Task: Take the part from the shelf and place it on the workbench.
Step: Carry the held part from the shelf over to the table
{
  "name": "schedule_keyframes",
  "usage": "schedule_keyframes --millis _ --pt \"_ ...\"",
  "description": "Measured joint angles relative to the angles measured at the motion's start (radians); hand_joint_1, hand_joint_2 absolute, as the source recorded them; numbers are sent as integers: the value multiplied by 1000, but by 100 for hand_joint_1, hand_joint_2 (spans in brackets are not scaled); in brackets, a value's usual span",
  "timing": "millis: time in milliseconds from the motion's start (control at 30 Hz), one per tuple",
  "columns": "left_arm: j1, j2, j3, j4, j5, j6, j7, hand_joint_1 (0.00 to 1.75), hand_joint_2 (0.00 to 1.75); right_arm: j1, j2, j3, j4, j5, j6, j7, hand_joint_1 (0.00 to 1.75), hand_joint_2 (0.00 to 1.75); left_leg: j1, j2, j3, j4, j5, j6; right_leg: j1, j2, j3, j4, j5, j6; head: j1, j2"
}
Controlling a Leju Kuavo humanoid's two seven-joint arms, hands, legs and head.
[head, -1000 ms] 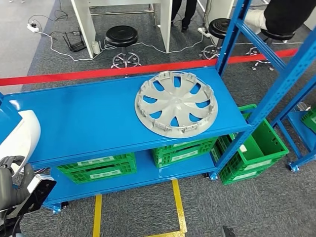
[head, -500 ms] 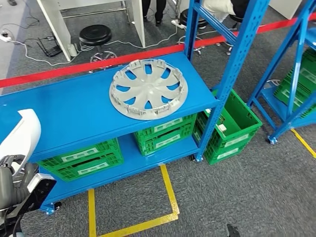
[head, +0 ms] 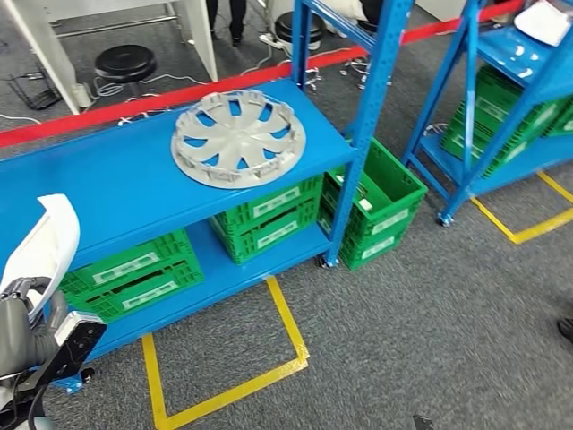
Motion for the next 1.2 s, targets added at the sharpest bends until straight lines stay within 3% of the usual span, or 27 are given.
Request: schedule_keyframes --millis 67,100,133,200,233,300,367,400,433,467,533,600,633,700,733,767,833,867,900,933,967,1033,1067,1100,1133,1200 --pt "1 0 0 0 0 1 0 175 175 -5 0 -2 -1 0 -1 0 0 175 -3 20 -14 8 12 -10 5 -41 122 -158 -14 -4 0 0" --pt "1 0 0 1 0 2 0 175 175 -7 0 -3 -1 0 -2 -1 0 175 -5 31 -16 11 18 -15 8 -54 157 -214 -31 -8 0 0" --pt "1 -1 0 1 0 3 0 175 175 -8 0 -5 -1 0 -3 -1 0 175 -5 41 -16 12 23 -20 12 -55 168 -241 -42 -15 -1 0" --pt "2 -2 -1 2 0 4 0 175 175 -4 0 -7 -1 0 -5 -1 0 175 -1 49 -20 14 27 -33 14 -37 148 -244 -29 -35 -2 0" --pt "3 -2 -1 3 0 5 0 175 175 -2 0 -8 -1 0 -6 -1 0 175 0 32 -27 26 8 -40 13 -27 136 -244 -17 -45 -4 0" --pt "7 -3 -1 5 0 8 0 175 175 -2 0 -9 0 2 -8 0 0 175 2 -24 -56 104 -81 -50 11 -8 106 -244 11 -59 -6 0" --pt "10 -4 0 8 -1 11 2 175 175 -3 0 -9 0 8 -10 0 0 175 2 -55 -87 231 -171 -49 13 16 70 -243 40 -64 -7 0" --pt "11 -4 1 9 -1 13 3 175 175 -2 0 -9 0 11 -10 1 0 175 1 -59 -92 278 -187 -47 14 29 52 -241 54 -64 -7 0" --pt "14 -4 3 9 0 16 4 175 175 -1 0 -9 0 14 -11 2 0 175 0 -62 -83 295 -179 -44 15 41 34 -239 67 -64 -7 0" --pt "16 -4 7 10 2 18 5 175 175 1 1 -9 0 17 -12 4 0 175 0 -65 -56 274 -153 -41 15 54 16 -238 80 -63 -7 0" --pt "19 -4 17 10 8 21 3 175 175 1 2 -9 0 23 -14 6 0 175 0 -90 39 149 -108 -32 16 80 -15 -235 105 -58 -7 0" --pt "20 -4 27 10 12 22 -2 175 175 0 4 -9 0 28 -16 6 0 175 2 -121 119 22 -110 -23 17 102 -34 -234 131 -49 -6 0" --pt "20 -5 31 10 14 22 -6 175 175 0 4 -9 0 29 -17 6 0 175 0 -127 135 -8 -118 -18 17 112 -40 -236 144 -43 -7 0" --pt "18 -6 37 12 16 22 -16 175 175 6 4 -10 0 30 -20 6 0 175 -1 -110 126 -13 -107 -5 16 123 -46 -244 163 -30 -9 0" --pt "15 -7 40 12 17 21 -20 175 175 9 5 -11 0 30 -21 6 0 175 0 -99 117 -13 -96 3 16 111 -53 -236 150 -25 -8 0" --pt "13 -7 42 13 17 21 -23 175 175 12 5 -12 0 29 -22 6 0 175 1 -87 107 -14 -84 11 16 91 -64 -211 116 -20 -3 0" --pt "11 -9 48 14 18 18 -26 175 175 11 7 -14 0 29 -24 6 0 175 0 -64 83 -14 -61 19 13 41 -96 -94 6 -11 4 0" --pt "10 -10 50 16 18 16 -27 175 175 9 8 -15 0 29 -25 5 0 175 -2 -52 69 -14 -50 19 9 28 -110 -19 -38 -6 5 0" --pt "8 -10 51 17 18 14 -27 175 175 8 9 -15 0 29 -26 5 0 175 -2 -39 56 -13 -39 19 6 22 -116 43 -58 -1 5 0" --pt "6 -10 52 20 19 13 -28 175 175 7 9 -16 0 29 -27 4 0 175 -3 -26 42 -12 -28 17 3 19 -108 78 -55 2 5 0" --pt "3 -11 52 22 19 11 -29 175 175 7 10 -17 0 29 -28 4 0 175 -3 -13 28 -11 -18 14 1 16 -81 74 -34 5 5 0" --pt "-6 -13 52 28 19 7 -31 175 175 6 10 -22 0 29 -30 4 0 175 -4 7 7 -9 0 7 -2 -13 32 -45 1 7 5 0" --pt "-11 -15 52 30 20 4 -33 175 175 3 11 -24 -1 28 -29 2 0 175 -6 18 0 -7 7 2 0 -37 101 -134 -5 6 6 0" --pt "-18 -16 52 34 20 1 -34 175 175 -1 11 -27 -1 27 -29 0 0 175 -7 28 -4 -4 15 -4 3 -55 149 -204 -17 2 5 0" --pt "-27 -18 51 37 21 -3 -34 175 175 -4 12 -30 -2 26 -27 -2 0 175 -7 40 -6 -3 22 -9 7 -64 176 -250 -29 -4 6 0" --pt "-45 -22 46 45 21 -10 -35 175 175 -5 12 -37 -2 23 -25 -4 0 175 -3 60 -12 -2 34 -21 12 -46 167 -268 -23 -24 7 0"
